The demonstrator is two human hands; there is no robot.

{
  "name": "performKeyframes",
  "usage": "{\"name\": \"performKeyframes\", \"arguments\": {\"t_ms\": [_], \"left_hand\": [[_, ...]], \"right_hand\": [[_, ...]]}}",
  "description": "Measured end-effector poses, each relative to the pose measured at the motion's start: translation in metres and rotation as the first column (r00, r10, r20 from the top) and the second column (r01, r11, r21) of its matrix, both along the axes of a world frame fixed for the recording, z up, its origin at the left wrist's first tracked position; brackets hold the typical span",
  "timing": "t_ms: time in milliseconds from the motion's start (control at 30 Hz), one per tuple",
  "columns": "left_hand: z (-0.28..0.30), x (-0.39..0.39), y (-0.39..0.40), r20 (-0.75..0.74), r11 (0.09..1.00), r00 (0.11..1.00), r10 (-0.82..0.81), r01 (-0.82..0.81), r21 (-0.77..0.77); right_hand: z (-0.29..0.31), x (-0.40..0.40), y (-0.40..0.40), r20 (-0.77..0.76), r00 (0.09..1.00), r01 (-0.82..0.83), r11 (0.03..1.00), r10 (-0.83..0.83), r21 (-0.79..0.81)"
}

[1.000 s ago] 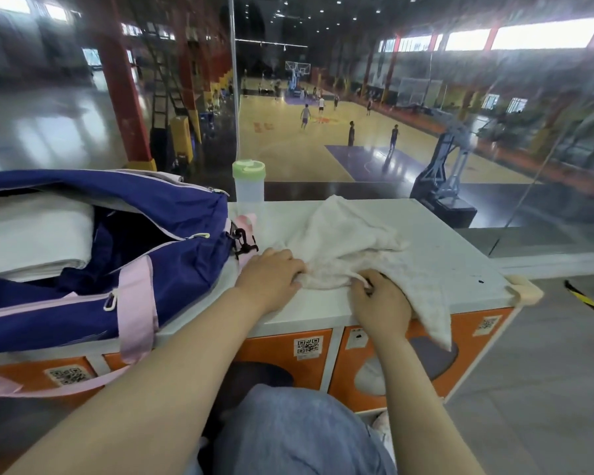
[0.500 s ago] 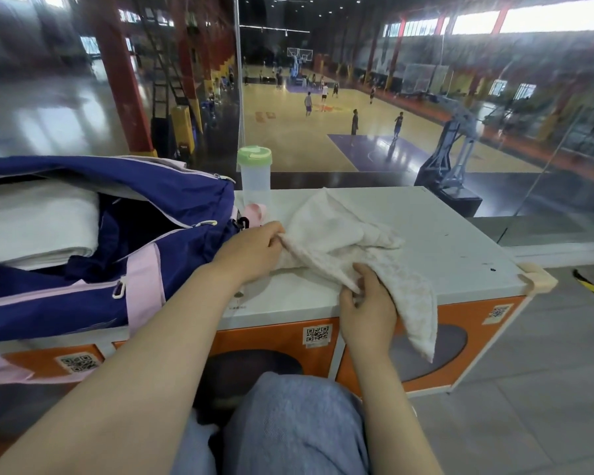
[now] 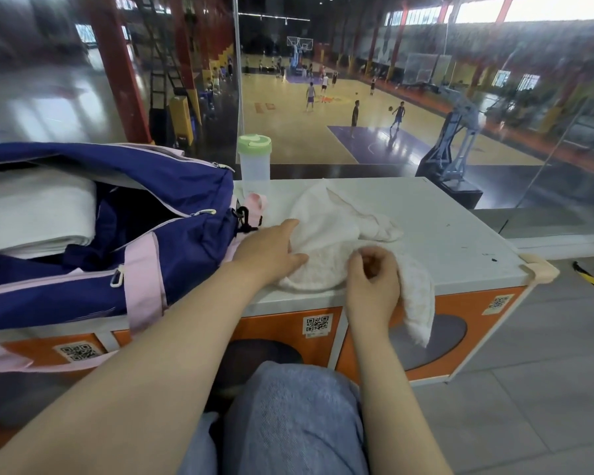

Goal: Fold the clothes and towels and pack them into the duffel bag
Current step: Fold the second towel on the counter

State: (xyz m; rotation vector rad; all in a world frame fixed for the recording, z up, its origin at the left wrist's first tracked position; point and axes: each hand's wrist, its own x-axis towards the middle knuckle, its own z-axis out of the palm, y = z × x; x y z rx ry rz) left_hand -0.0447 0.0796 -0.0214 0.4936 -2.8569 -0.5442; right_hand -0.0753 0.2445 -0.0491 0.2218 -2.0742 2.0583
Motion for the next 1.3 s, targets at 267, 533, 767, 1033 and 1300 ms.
{"name": "performKeyframes", "arguments": {"t_ms": [267, 533, 767, 1033, 1300], "left_hand": [[0.006, -0.001, -0.006, -0.165, 0.977, 0.980, 0.113, -0.079, 0.196], [0.029, 0.011, -0.009, -0.299, 0.559, 0.876, 0.378, 0.042, 0.828], [0.040, 0.017, -0.014, -0.098, 0.088, 0.952, 0.289, 0.076, 0.993], [0.037, 0.013, -0.001, -0.243, 0.403, 0.909, 0.339, 0.093, 0.911], [0.053, 0.021, -0.021, -0.340, 0.031, 0.763, 0.550, 0.388, 0.921]], "right_hand": [[0.065, -0.037, -0.035, 0.422, 0.756, 0.113, 0.535, 0.501, -0.837], [0.083, -0.010, -0.071, 0.456, 0.688, 0.000, 0.629, 0.564, -0.777], [0.060, -0.007, -0.069, 0.425, 0.769, -0.074, 0.726, 0.478, -0.684], [0.052, -0.001, -0.062, 0.438, 0.793, -0.257, 0.885, 0.423, -0.389], [0.046, -0.007, -0.053, 0.238, 0.925, -0.110, 0.810, 0.296, -0.576]]}}
